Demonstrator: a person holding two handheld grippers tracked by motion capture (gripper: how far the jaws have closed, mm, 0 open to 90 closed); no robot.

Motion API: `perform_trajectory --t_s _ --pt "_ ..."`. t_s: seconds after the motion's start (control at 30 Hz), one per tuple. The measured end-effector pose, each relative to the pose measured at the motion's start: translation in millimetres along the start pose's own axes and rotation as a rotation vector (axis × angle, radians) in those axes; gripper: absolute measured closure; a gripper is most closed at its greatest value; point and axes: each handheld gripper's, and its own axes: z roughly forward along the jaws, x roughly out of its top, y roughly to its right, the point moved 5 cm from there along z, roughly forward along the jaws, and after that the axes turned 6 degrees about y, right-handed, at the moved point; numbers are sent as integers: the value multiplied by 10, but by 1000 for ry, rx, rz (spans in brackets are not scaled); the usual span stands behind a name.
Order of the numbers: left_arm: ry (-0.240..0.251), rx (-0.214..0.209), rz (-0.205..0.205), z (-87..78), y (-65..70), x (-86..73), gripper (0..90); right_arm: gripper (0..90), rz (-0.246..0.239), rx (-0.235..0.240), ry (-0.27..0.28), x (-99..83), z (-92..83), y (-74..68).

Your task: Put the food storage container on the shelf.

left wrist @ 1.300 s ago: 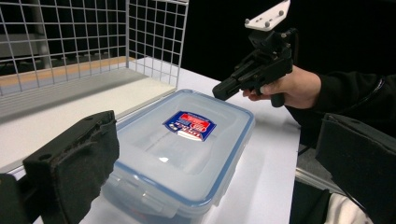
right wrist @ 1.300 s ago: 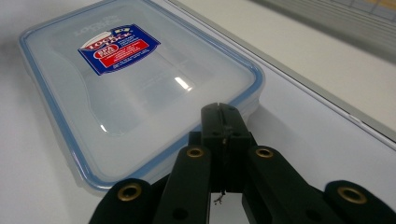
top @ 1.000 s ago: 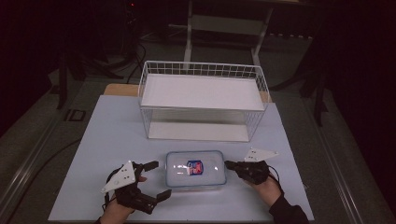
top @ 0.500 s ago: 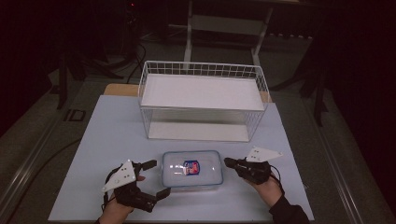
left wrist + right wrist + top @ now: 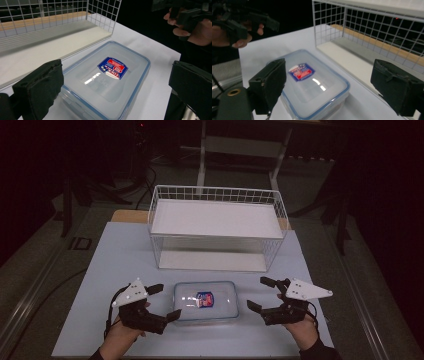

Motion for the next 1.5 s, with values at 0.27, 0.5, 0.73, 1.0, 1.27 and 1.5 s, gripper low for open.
perform_trajectory --t_s 0.27,0.5,0.73,1.0,1.27,1.5 --pt "-52 16 -65 10 -128 65 0 141 -90 -85 30 107 -11 5" --pt "-116 42 -231 118 -354 -32 0 175 -24 -65 1 97 26 -5" --pt "-174 48 -413 227 -548 -217 0 124 -65 -81 7 118 28 -76" --pt "-284 -17 -563 366 -601 -384 5 96 -33 -108 7 90 63 -78" --pt "-359 -66 -685 469 -595 -545 52 96 -18 -84 -19 20 102 -117" --pt "-371 -81 -786 494 -618 -604 235 99 -2 -69 -46 -50 139 -127"
